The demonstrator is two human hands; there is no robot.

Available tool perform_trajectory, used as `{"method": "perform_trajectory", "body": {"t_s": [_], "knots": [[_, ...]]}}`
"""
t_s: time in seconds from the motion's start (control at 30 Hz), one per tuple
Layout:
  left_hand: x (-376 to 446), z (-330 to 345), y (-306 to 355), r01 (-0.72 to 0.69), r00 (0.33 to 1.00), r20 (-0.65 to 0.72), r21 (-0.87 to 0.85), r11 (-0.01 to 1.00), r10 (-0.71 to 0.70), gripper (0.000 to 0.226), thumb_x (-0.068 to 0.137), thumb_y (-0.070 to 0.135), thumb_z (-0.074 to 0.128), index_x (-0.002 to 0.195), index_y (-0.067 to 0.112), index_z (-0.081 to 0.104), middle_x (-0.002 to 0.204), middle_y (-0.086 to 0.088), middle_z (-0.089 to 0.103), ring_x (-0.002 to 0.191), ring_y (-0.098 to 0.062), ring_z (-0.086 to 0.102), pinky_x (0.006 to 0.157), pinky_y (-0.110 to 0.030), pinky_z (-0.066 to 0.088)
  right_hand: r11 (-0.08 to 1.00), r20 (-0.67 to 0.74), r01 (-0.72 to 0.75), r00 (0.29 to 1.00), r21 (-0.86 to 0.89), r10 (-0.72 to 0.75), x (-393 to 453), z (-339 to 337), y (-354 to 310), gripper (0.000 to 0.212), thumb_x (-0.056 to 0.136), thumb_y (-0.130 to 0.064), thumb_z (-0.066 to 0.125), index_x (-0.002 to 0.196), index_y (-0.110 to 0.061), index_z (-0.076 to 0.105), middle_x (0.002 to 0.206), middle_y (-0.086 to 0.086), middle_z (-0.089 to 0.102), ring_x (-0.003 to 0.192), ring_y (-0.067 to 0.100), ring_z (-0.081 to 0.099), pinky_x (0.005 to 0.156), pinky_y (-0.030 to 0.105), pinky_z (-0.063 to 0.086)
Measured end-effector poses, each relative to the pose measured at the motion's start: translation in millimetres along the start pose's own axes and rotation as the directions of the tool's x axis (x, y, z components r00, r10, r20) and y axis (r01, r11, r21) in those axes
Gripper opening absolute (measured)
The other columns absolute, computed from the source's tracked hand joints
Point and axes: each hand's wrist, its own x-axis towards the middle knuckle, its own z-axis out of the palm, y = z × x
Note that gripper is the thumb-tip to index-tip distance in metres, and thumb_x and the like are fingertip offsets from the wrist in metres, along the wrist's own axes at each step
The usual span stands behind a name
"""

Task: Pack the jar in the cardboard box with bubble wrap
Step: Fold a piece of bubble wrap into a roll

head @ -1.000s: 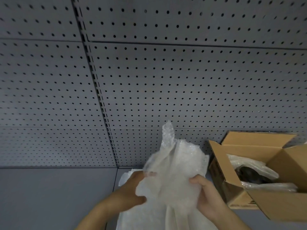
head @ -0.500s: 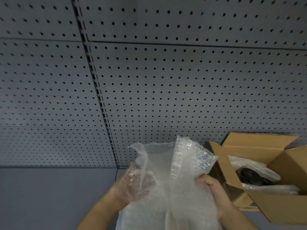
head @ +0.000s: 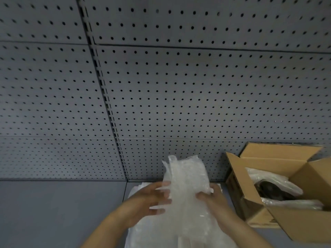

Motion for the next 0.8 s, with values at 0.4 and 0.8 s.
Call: {"method": "perform_trajectory", "body": {"t_s": [0.4, 0.8], "knots": [[4, 35, -3, -0.091, 0.967, -0.232, 0.053, 0.994, 0.101, 0.042, 0.073, 0.022, 0.074, 0.114, 0.019, 0.066, 0.112, -0.005, 0.073, 0.101, -0.019, 0.070, 0.078, -0.032, 0.056, 0.922, 0.105, 0.386, 0.916, 0.030, -0.387, -31, 43, 9, 0.038, 0.076, -0.042, 0.056, 0.114, -0.038, 0.058, 0.126, -0.005, 0.051, 0.114, 0.007, 0.055, 0.093, 0.028, 0.050], [-5, 46, -8, -0.176, 0.955, -0.204, 0.193, 0.965, 0.215, 0.032, 0.087, 0.035, 0.067, 0.119, 0.033, 0.060, 0.111, 0.018, 0.068, 0.103, -0.004, 0.065, 0.083, -0.024, 0.051, 0.870, -0.107, 0.488, 0.864, -0.065, -0.493, -42, 41, 6, 0.015, 0.088, -0.019, 0.066, 0.090, -0.029, 0.055, 0.094, -0.011, 0.062, 0.085, -0.002, 0.056, 0.064, -0.001, 0.043]]}}
